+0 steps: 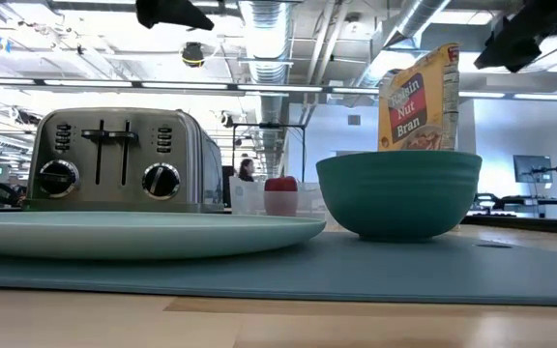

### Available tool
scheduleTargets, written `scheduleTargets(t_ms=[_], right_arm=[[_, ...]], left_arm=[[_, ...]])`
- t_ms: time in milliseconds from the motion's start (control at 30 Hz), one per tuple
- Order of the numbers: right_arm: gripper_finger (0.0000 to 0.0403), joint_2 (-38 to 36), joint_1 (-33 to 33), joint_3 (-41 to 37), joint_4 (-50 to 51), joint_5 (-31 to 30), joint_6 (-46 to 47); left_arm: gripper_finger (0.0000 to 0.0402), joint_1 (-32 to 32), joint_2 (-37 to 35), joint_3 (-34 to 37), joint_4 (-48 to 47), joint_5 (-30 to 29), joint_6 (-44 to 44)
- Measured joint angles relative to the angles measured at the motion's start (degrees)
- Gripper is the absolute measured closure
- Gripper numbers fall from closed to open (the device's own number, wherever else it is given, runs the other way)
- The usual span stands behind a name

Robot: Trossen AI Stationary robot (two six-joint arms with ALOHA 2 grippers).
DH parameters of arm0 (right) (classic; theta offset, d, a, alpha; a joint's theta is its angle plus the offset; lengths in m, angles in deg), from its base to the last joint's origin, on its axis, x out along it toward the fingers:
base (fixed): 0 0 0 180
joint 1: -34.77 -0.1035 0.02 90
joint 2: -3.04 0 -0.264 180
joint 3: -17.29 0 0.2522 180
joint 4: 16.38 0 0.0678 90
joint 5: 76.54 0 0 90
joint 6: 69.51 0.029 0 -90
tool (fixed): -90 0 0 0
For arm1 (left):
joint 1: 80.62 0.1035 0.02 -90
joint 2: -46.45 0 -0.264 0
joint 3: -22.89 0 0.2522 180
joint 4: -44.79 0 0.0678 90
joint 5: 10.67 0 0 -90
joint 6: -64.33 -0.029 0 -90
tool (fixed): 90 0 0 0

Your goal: Arrange a breakfast setting

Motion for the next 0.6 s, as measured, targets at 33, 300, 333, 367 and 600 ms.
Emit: scheduleTargets(t_ms=[33, 300, 333, 367, 600], right_arm=[[0.0154, 0.9, -1.3, 0.0, -0.7, -1.2, 0.0], [0.0154, 9.2, -9.0, 0.0, -3.7, -8.9, -0.2], [0.0154, 10.0, -9.9, 0.0, -3.8, -9.9, -0.3], [0.0154, 10.8, -10.8, 0.0, -4.3, -11.0, -0.8], [0.0154, 14.6, -16.3, 0.0, -10.8, -17.3, -4.5]], left_arm=[[0.0095, 0.4, 0.0, -0.7, -1.2, -0.1, 1.1], [0.0095, 4.8, 0.0, -4.7, -11.7, 0.0, 8.1], [0.0095, 5.7, 0.0, -4.9, -12.6, 0.0, 8.8], [0.0095, 6.6, 0.0, -5.3, -13.3, 0.0, 9.5], [0.0095, 14.7, 0.0, -5.7, -19.1, 1.1, 13.2]])
